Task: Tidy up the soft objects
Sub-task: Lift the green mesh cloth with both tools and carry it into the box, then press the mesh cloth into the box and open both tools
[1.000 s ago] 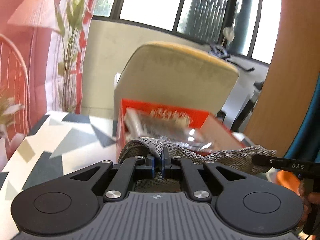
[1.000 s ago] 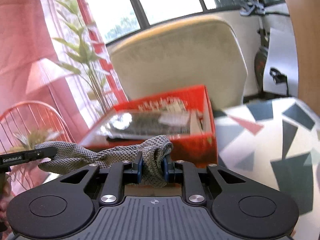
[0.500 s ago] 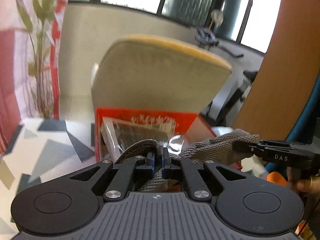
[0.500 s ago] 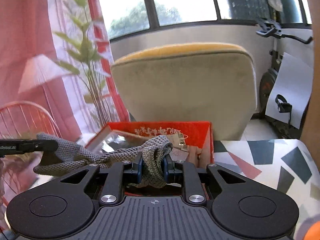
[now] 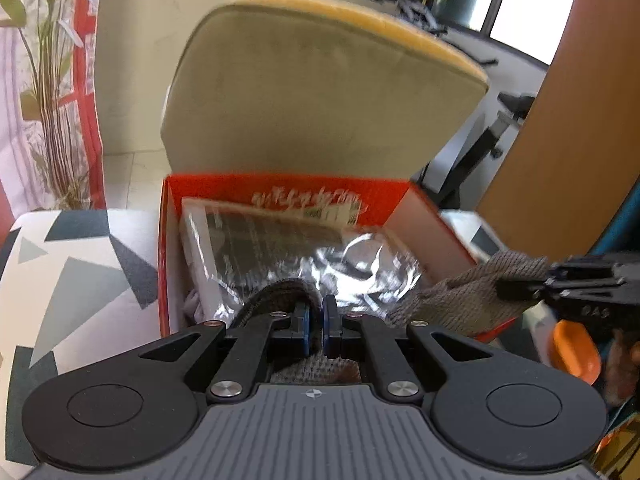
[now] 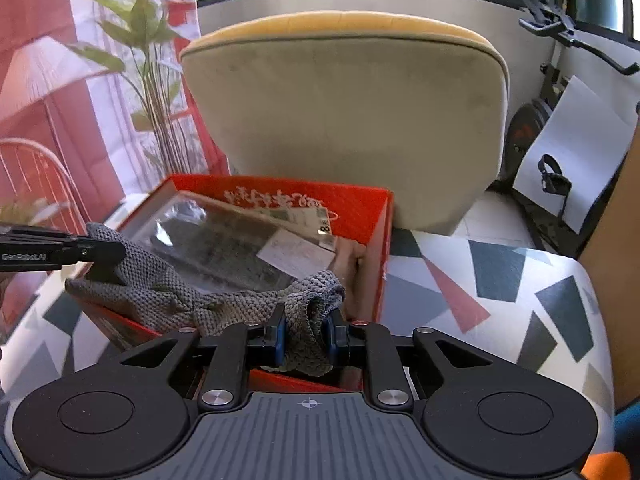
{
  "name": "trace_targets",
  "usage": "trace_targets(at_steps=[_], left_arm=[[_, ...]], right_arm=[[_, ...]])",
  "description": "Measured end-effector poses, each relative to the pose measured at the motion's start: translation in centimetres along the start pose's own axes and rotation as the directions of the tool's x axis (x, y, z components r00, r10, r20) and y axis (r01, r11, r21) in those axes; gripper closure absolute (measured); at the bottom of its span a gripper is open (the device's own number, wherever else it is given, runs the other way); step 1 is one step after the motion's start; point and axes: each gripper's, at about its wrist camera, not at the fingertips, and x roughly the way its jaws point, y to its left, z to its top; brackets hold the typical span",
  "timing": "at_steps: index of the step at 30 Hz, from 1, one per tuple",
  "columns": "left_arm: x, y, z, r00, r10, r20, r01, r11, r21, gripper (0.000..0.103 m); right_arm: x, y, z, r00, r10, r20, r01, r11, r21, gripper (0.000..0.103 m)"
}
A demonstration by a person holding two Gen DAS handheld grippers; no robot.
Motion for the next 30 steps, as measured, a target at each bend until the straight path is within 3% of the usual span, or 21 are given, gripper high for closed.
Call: trace_targets(at_steps=[14, 30], left_arm=[[2.6, 0.5, -0.2, 0.993, 0.048, -0.108, -0.044, 0.998, 0.035, 0.096], [3.3, 0.4, -0.5, 0.99, 0.053, -0.128, -0.05, 0.998, 0.028, 0.096]], right_arm=[[7.3, 1.7, 0.7, 0.99, 0.051, -0.13, -0.05, 0.999, 0.011, 0.086], [11.5, 1.9, 0.1, 0.963, 0.062, -0.262, -0.054, 0.998, 0.035, 0.085]])
